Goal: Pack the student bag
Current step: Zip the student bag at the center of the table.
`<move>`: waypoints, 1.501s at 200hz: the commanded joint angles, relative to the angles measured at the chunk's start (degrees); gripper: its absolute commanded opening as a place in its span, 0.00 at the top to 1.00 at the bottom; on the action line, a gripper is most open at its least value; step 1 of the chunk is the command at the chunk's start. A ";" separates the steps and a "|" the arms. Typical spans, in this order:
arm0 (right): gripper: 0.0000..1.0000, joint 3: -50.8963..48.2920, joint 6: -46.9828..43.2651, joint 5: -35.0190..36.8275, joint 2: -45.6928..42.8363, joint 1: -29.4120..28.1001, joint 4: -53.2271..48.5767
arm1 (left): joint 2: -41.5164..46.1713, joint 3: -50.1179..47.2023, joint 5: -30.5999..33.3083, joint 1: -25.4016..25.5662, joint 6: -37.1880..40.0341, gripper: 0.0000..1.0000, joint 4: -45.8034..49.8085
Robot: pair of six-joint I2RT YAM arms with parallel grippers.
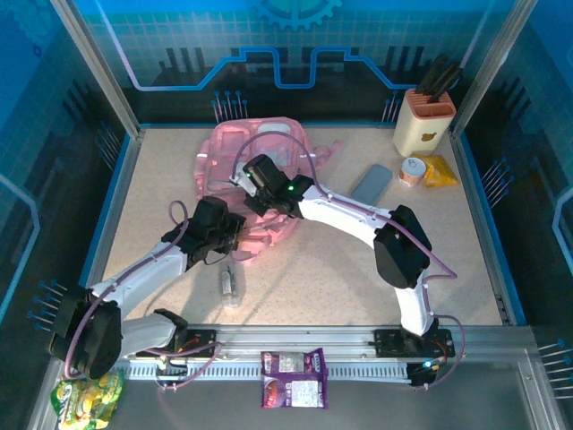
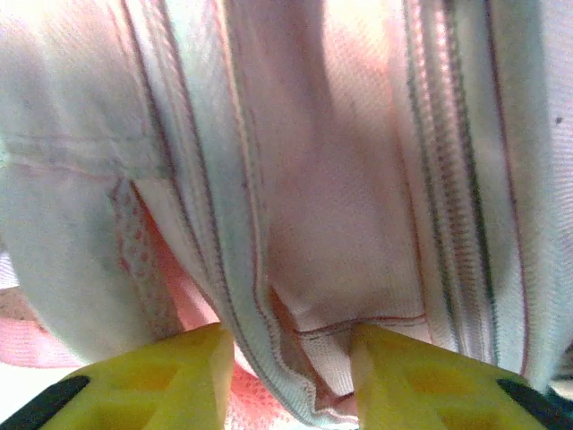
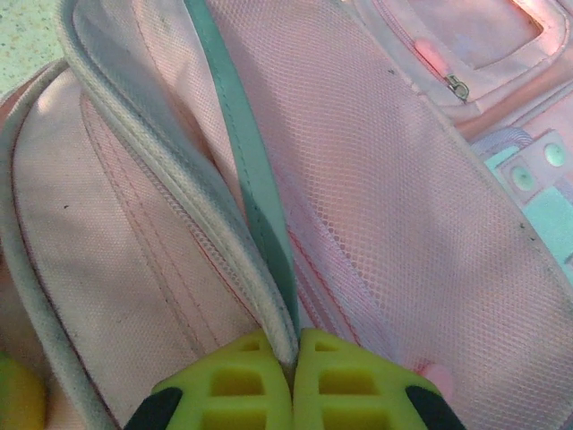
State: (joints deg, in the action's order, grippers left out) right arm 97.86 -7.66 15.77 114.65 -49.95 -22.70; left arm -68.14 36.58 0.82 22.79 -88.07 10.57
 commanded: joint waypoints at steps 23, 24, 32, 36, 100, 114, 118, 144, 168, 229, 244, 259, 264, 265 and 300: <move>1.00 0.00 5.89 1.98 -5.00 -0.64 1.95 | -0.92 0.65 2.90 0.32 0.08 0.84 -0.89; 1.00 -0.07 5.89 1.94 -5.02 -0.61 1.95 | -0.89 0.71 2.93 0.33 0.13 0.85 -0.81; 1.00 -0.58 6.04 1.49 -5.34 -0.62 2.08 | -0.54 1.00 3.26 0.26 0.35 0.89 -0.25; 1.00 -0.92 6.12 1.21 -5.51 -0.62 2.11 | -0.36 1.04 3.37 0.32 0.52 0.91 -0.40; 0.51 -4.80 8.31 -6.27 -13.40 -0.58 -2.67 | 1.06 2.56 1.79 -1.03 2.27 1.00 -0.72; 0.41 -9.18 10.23 -9.91 -17.92 -0.61 -3.49 | 1.21 2.77 1.35 -1.32 2.74 1.00 -0.28; 0.40 -10.70 11.04 -10.82 -19.32 -0.53 -3.61 | 1.30 2.70 1.30 -1.42 2.87 1.00 -0.35; 0.40 -20.14 17.27 -17.59 -25.38 0.85 -6.19 | 1.57 2.19 0.48 -1.96 3.07 1.00 -0.89; 0.38 -28.02 20.59 -27.35 -26.85 1.68 -5.11 | 1.61 2.27 0.07 -1.96 3.28 1.00 -1.02; 0.46 -29.11 26.48 -32.82 -18.40 4.30 1.12 | 1.22 2.45 -0.03 -1.96 3.35 1.00 -0.94; 0.47 -28.53 27.94 -32.55 -16.71 5.41 2.92 | 1.22 2.18 0.09 -1.96 3.35 1.00 -1.29; 0.47 -27.34 28.15 -32.64 -14.85 5.61 3.71 | 1.34 2.33 0.15 -1.96 3.35 1.00 -1.21; 0.48 -26.64 27.97 -33.16 -14.17 5.57 3.48 | 1.34 2.42 0.10 -2.04 3.43 1.00 -1.16; 0.48 -26.53 27.97 -33.30 -14.05 5.61 3.51 | 1.34 2.43 0.08 -2.00 3.43 1.00 -1.16; 0.49 -24.76 26.81 -30.29 -12.13 4.96 4.23 | 1.32 2.69 -0.04 -1.96 3.49 1.00 -0.93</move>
State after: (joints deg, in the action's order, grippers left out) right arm 70.74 19.09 -15.44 101.30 -44.69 -20.03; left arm -68.14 36.58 1.15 21.47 -86.41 11.27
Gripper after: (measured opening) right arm 0.516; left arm 0.052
